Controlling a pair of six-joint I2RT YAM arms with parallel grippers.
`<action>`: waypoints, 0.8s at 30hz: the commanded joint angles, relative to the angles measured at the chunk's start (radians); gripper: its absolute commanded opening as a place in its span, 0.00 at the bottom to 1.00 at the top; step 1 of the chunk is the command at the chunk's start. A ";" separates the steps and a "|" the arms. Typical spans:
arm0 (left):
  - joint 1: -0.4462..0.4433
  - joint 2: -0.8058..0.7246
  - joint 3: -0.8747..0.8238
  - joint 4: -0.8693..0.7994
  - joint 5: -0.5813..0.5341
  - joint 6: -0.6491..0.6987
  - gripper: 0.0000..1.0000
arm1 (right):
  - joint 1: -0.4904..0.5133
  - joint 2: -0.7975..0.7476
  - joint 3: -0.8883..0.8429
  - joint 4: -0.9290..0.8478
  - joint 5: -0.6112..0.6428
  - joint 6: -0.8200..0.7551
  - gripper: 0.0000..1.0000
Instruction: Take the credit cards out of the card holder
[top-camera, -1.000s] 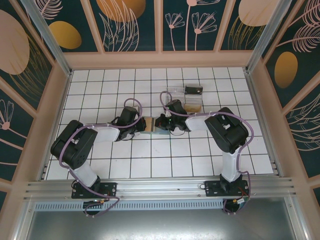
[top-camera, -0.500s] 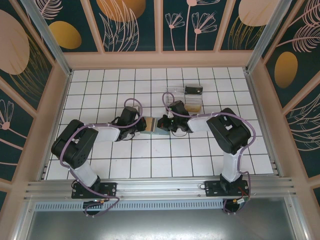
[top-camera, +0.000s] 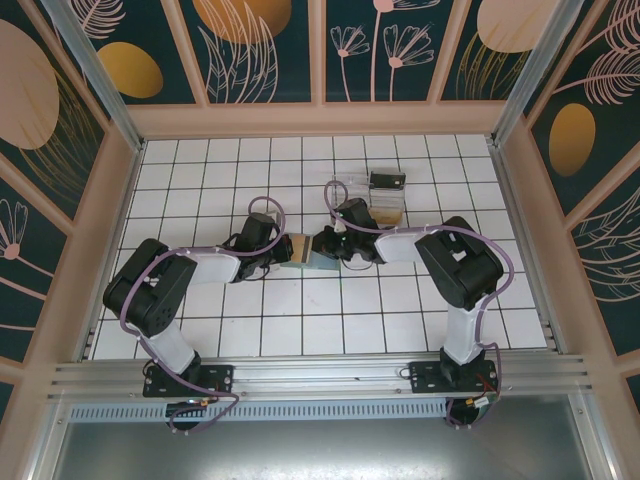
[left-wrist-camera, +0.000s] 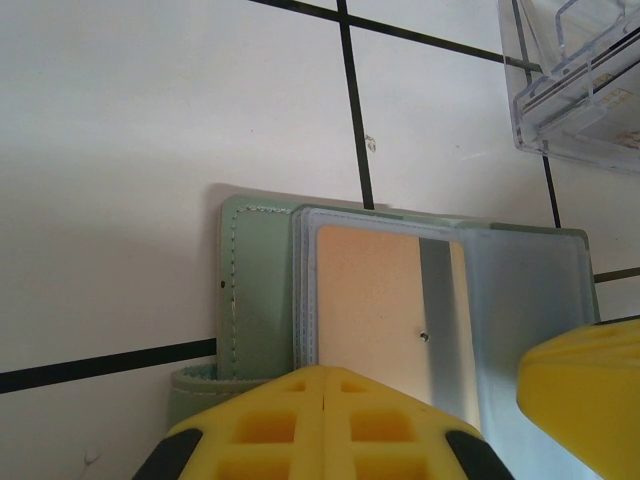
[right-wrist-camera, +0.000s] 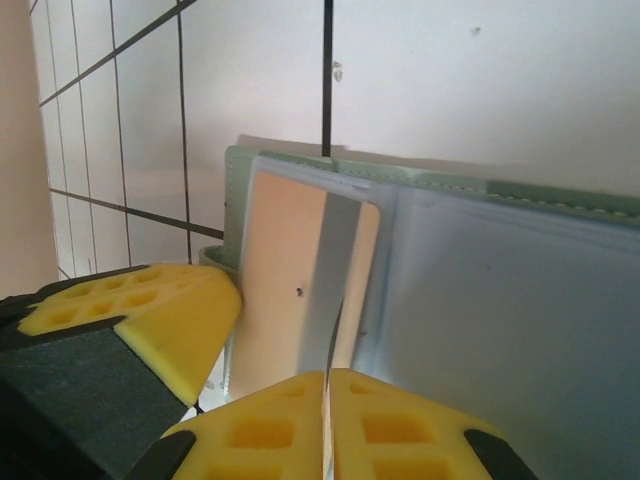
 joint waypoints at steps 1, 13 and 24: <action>0.005 0.032 0.001 -0.036 0.009 -0.003 0.00 | 0.007 -0.001 0.017 0.015 -0.021 0.009 0.12; 0.005 0.030 0.001 -0.035 0.014 -0.002 0.00 | 0.007 0.049 0.028 0.029 -0.055 0.019 0.15; 0.005 0.036 -0.005 -0.022 0.029 -0.009 0.00 | 0.006 0.066 0.023 0.066 -0.079 0.038 0.17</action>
